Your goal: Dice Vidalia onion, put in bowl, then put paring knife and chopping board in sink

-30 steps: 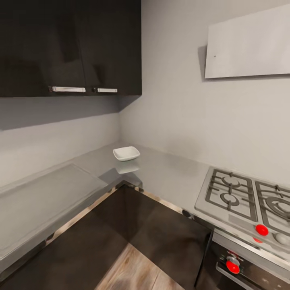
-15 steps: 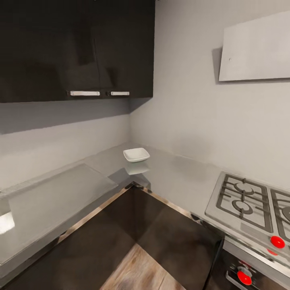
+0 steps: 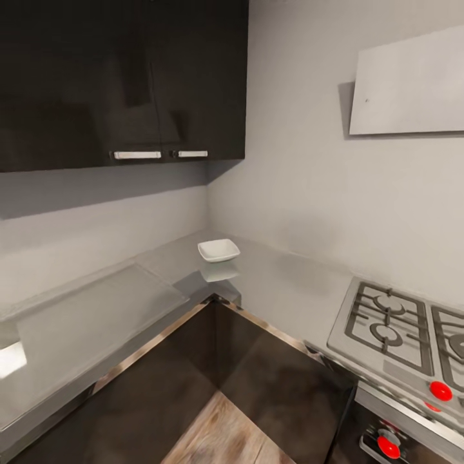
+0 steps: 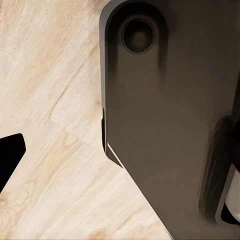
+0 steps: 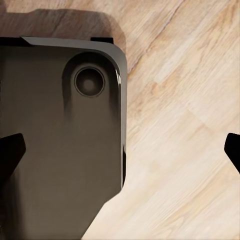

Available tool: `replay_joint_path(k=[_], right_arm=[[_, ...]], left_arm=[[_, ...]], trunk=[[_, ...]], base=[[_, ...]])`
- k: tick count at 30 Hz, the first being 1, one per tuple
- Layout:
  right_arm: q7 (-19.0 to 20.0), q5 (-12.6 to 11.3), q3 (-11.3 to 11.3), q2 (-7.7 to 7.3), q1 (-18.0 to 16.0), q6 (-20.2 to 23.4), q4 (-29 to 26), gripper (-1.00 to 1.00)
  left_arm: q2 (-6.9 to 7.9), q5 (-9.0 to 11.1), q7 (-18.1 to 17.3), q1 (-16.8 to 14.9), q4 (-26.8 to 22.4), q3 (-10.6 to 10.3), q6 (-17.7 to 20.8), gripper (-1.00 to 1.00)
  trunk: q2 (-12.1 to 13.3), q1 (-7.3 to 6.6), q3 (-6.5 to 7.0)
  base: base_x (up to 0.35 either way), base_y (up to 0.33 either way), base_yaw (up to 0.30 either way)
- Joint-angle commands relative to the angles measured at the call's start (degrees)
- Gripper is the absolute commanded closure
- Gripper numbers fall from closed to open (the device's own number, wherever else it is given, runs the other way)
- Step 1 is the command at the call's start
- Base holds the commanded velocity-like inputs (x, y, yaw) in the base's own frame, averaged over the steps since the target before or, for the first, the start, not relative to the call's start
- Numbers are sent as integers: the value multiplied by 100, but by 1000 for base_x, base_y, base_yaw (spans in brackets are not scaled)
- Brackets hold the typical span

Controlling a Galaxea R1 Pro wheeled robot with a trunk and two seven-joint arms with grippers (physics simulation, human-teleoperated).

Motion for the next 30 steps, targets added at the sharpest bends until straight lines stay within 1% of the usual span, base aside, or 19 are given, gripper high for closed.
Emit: replay_joint_path(k=[1,30], right_arm=[[-2,1,2,0,-6,-26,12,-100],[-2,1,10,0,-6,-26,11,-100]], left_arm=[[0,-1,-3,2,-9,5,-8,-100],[0,-1,-3,3,-8,5,-8,-100]], trunk=[[38,-22,13],[1201,-659,533]], base=[[0,0,0],[0,0,0]])
